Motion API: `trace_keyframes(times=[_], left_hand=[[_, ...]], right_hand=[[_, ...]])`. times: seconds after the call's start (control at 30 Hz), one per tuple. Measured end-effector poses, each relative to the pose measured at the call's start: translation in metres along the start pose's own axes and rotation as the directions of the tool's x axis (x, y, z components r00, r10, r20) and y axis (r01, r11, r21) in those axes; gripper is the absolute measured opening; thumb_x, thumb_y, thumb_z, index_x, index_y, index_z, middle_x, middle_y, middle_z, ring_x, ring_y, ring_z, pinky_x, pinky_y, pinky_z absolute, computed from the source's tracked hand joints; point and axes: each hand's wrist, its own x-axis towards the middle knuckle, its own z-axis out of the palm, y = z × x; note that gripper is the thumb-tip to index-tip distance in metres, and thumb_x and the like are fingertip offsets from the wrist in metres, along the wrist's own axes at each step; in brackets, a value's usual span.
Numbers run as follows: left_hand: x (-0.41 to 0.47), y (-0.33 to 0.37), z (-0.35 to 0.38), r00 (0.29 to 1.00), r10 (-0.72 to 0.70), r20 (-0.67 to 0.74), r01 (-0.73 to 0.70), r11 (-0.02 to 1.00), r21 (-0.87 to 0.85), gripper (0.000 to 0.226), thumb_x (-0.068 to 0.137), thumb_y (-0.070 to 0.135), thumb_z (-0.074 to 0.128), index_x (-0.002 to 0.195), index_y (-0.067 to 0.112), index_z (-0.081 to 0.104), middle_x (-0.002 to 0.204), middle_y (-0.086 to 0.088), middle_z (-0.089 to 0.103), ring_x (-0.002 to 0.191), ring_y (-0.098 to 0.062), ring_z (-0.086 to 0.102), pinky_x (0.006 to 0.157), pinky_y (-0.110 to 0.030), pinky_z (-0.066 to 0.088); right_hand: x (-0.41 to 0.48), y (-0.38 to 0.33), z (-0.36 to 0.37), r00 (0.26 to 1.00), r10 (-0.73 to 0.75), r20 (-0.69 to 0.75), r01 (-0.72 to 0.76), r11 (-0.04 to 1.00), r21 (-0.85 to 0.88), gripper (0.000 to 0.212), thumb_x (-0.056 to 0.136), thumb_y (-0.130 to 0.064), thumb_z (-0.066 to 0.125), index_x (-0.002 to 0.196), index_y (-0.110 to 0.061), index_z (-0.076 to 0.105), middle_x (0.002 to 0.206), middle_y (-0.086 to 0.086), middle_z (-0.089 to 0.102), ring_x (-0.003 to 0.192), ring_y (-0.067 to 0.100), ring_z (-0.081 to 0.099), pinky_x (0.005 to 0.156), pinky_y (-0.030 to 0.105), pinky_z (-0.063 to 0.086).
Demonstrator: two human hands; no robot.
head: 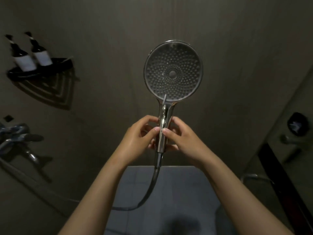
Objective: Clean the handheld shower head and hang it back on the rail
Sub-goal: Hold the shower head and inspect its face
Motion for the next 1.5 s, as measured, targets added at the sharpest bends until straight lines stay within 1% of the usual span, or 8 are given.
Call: trace_keyframes(times=[0.13, 0.3, 0.43, 0.67, 1.07, 1.23, 1.33, 1.5], left_hand=[[-0.022, -0.009, 0.038, 0.997, -0.025, 0.072, 0.028, 0.999, -0.043, 0.019, 0.092, 0.017, 0.057, 0.109, 0.024, 0.062, 0.077, -0.004, 0.063, 0.066, -0.014, 0.06, 0.061, -0.034, 0.053], [-0.041, -0.022, 0.076, 0.986, -0.04, 0.161, 0.047, 0.998, -0.038, 0.015, 0.092, 0.017, 0.057, 0.102, 0.024, 0.065, 0.07, 0.001, 0.062, 0.062, -0.012, 0.058, 0.058, -0.038, 0.054], [-0.049, -0.025, 0.099, 0.98, -0.039, 0.194, 0.042, 0.999, -0.01, 0.013, 0.092, 0.016, 0.057, 0.098, 0.02, 0.067, 0.081, -0.006, 0.068, 0.068, -0.013, 0.06, 0.057, -0.031, 0.053], [-0.06, -0.036, 0.125, 0.987, -0.083, 0.138, 0.086, 0.996, -0.021, 0.017, 0.092, 0.013, 0.056, 0.096, 0.023, 0.069, 0.088, 0.009, 0.067, 0.086, -0.009, 0.061, 0.081, -0.029, 0.05], [-0.07, -0.043, 0.142, 0.984, -0.14, 0.106, 0.153, 0.979, -0.133, 0.011, 0.091, 0.005, 0.056, 0.095, 0.009, 0.064, 0.078, 0.007, 0.06, 0.066, 0.005, 0.053, 0.063, -0.011, 0.042], [-0.074, -0.051, 0.132, 0.873, -0.359, 0.33, 0.393, 0.919, -0.041, 0.025, 0.097, 0.029, 0.045, 0.11, 0.014, 0.059, 0.095, -0.004, 0.064, 0.081, -0.01, 0.059, 0.077, -0.029, 0.048], [-0.084, -0.055, 0.123, 0.77, -0.367, 0.521, 0.473, 0.877, -0.081, 0.044, 0.101, 0.035, 0.028, 0.123, 0.012, 0.058, 0.104, -0.017, 0.069, 0.091, -0.02, 0.066, 0.093, -0.027, 0.048], [-0.097, -0.066, 0.117, 0.776, -0.328, 0.539, 0.479, 0.862, -0.164, 0.045, 0.103, 0.027, 0.026, 0.112, 0.0, 0.061, 0.09, -0.013, 0.07, 0.088, -0.022, 0.066, 0.097, -0.032, 0.046]], right_hand=[[-0.045, 0.023, -0.009, 0.992, 0.038, -0.119, -0.035, 0.999, 0.028, 0.021, 0.095, -0.011, 0.052, 0.115, -0.014, 0.055, 0.11, 0.015, 0.067, 0.099, 0.028, 0.068, 0.082, 0.041, 0.058], [-0.09, 0.045, -0.015, 0.97, 0.126, -0.209, -0.106, 0.989, 0.107, 0.023, 0.096, -0.009, 0.049, 0.118, -0.007, 0.049, 0.097, 0.014, 0.068, 0.077, 0.015, 0.071, 0.058, 0.022, 0.054], [-0.109, 0.056, -0.021, 0.948, 0.191, -0.254, -0.147, 0.972, 0.181, 0.024, 0.095, -0.008, 0.05, 0.119, -0.004, 0.046, 0.094, 0.008, 0.068, 0.074, 0.012, 0.072, 0.057, 0.02, 0.054], [-0.12, 0.068, -0.031, 0.93, 0.218, -0.296, -0.146, 0.958, 0.246, 0.024, 0.092, -0.003, 0.053, 0.115, -0.004, 0.046, 0.083, 0.001, 0.068, 0.066, 0.004, 0.07, 0.053, 0.018, 0.053], [-0.123, 0.079, -0.045, 0.931, 0.251, -0.264, -0.202, 0.959, 0.199, 0.013, 0.093, -0.004, 0.053, 0.095, -0.015, 0.045, 0.082, 0.001, 0.065, 0.065, 0.003, 0.069, 0.052, 0.017, 0.052], [-0.122, 0.083, -0.045, 0.93, 0.231, -0.285, -0.18, 0.964, 0.195, 0.014, 0.093, -0.006, 0.054, 0.097, -0.016, 0.045, 0.095, 0.007, 0.068, 0.073, 0.008, 0.071, 0.055, 0.019, 0.053], [-0.118, 0.082, -0.046, 0.93, 0.214, -0.299, -0.153, 0.965, 0.214, 0.013, 0.094, -0.005, 0.051, 0.099, -0.014, 0.043, 0.095, 0.004, 0.07, 0.075, 0.008, 0.071, 0.055, 0.018, 0.052], [-0.119, 0.081, -0.044, 0.934, 0.218, -0.283, -0.155, 0.961, 0.228, 0.014, 0.094, -0.005, 0.05, 0.104, -0.012, 0.044, 0.093, 0.003, 0.07, 0.074, 0.007, 0.071, 0.055, 0.018, 0.052]])
